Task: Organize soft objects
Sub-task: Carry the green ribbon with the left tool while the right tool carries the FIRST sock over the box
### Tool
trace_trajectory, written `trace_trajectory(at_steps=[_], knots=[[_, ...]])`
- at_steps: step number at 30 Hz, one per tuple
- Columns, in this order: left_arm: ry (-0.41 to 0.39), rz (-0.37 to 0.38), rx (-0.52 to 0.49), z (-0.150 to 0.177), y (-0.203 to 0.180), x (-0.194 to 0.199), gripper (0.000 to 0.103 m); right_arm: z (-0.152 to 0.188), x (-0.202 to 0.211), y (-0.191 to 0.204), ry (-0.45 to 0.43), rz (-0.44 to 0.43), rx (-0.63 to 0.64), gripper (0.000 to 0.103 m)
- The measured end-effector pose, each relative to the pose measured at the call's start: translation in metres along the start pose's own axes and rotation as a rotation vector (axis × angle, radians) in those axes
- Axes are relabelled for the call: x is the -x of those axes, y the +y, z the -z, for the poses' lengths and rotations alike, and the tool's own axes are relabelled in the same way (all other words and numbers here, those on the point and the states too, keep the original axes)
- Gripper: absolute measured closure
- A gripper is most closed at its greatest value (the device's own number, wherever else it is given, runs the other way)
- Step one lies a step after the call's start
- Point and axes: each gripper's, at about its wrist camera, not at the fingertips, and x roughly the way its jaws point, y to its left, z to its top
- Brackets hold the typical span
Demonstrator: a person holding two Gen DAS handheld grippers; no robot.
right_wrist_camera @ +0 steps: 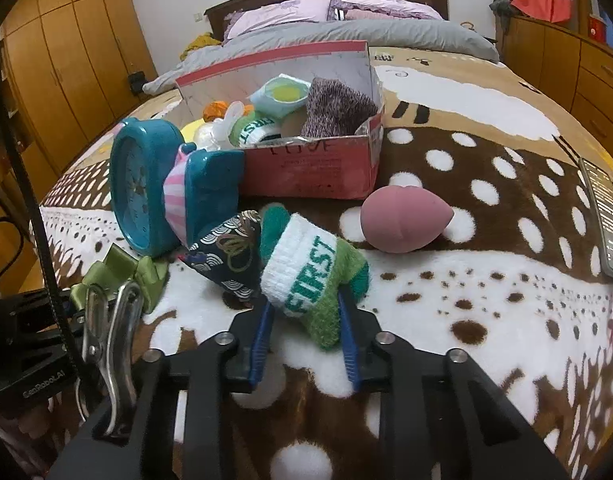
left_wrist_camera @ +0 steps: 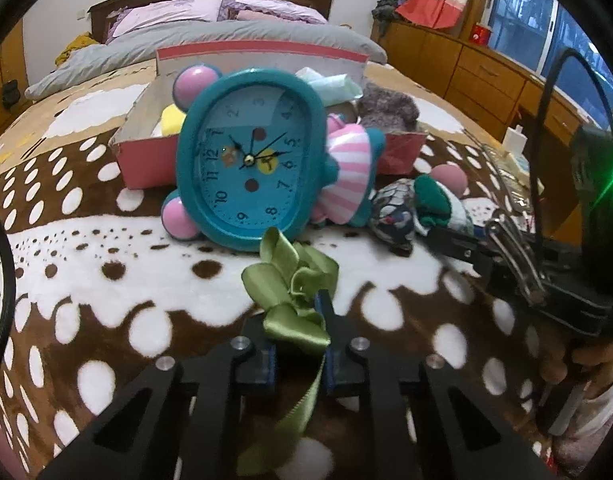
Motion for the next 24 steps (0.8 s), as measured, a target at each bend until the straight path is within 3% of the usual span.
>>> trace_trajectory(at_steps=[12,24], knots=[[-0.072,0.03,-0.032,-0.009,-0.014,0.029,0.089,-0.003,0.023,0.003,-0.055,-0.004,-0.004,0.075],[-0.136,0.052,-0.052,-0.041,-0.026,0.04,0.089,-0.024,0.039,0.013,-0.104,-0.011,0.04,0.075]])
